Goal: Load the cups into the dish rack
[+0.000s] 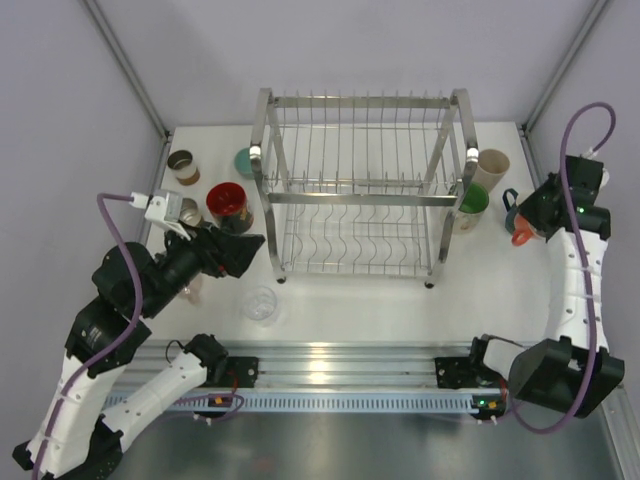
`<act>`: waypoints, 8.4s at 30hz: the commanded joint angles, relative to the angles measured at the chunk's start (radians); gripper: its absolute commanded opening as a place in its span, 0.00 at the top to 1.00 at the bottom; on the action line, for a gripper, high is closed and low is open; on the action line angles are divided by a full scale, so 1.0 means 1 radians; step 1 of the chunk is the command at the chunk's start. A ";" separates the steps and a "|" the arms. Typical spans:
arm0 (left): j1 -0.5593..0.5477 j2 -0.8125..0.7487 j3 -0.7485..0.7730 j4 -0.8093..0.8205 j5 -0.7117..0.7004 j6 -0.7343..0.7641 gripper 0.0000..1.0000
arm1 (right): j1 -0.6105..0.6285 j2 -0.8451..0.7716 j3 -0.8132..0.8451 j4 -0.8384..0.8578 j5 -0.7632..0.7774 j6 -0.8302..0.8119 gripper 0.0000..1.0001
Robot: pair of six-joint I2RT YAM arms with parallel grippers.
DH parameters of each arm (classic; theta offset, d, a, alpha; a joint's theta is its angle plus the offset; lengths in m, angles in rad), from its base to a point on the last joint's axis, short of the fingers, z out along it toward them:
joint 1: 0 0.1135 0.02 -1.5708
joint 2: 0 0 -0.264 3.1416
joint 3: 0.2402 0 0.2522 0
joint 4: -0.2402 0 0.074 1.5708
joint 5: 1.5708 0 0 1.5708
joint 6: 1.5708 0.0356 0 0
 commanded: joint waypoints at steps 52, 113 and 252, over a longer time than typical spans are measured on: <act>-0.002 0.234 0.625 0.076 0.178 -0.006 0.07 | 0.500 0.189 0.946 0.712 -0.421 0.096 1.00; -0.177 0.723 0.403 0.940 0.650 -0.178 0.51 | 0.941 -0.016 0.349 1.186 -0.625 0.431 1.00; -0.158 0.943 0.814 -0.089 -0.496 0.293 0.61 | 0.907 0.407 0.619 0.615 -0.184 -0.060 0.64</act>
